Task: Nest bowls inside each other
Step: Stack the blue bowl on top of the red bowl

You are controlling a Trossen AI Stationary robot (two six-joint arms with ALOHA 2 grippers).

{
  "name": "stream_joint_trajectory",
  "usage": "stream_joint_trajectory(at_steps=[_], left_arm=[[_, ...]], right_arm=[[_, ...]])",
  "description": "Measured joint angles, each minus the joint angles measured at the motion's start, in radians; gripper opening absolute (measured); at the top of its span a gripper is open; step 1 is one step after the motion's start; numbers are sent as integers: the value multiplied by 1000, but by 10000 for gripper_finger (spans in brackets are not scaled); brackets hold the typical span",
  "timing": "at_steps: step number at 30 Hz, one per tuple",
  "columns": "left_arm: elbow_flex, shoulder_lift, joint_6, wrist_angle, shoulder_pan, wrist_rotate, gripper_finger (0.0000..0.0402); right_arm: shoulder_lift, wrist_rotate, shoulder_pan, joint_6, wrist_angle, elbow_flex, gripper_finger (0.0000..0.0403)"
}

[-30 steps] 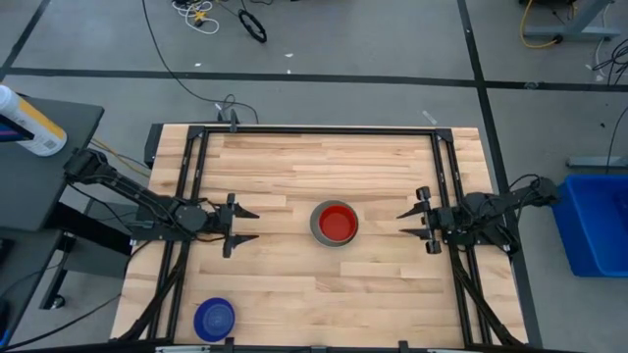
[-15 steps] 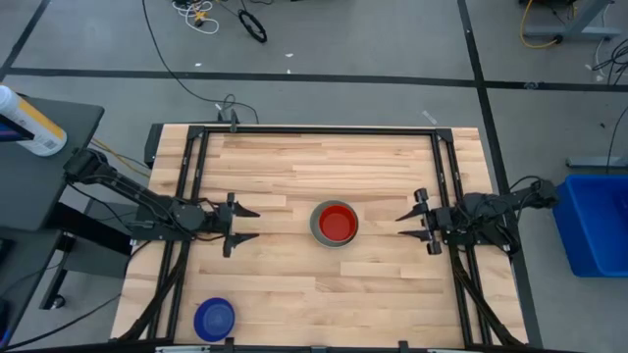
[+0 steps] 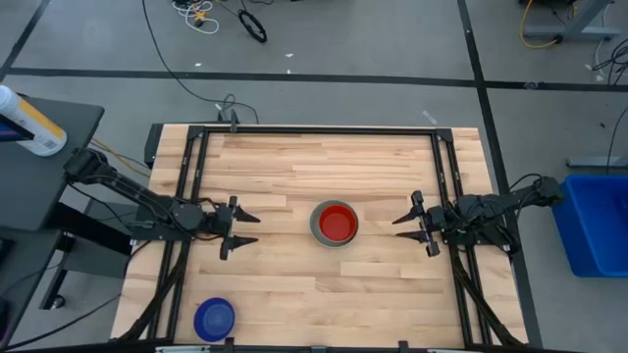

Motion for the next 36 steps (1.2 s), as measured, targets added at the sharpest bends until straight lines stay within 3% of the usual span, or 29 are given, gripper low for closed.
stream_joint_trajectory(at_steps=[17, 21, 27, 36], left_arm=[[0, 0, -126, -37, 0, 54, 293], [0, 0, -203, -90, 0, 137, 293], [59, 0, -444, -365, -34, 272, 293], [280, 4, -582, -777, -162, 295, 293]], right_arm=[[1, 0, 0, 27, 0, 0, 164], [1, -2, 0, 53, 0, 0, 166], [1, -86, 0, 51, -16, 0, 161], [1, -97, 1, 56, -15, 0, 167]])
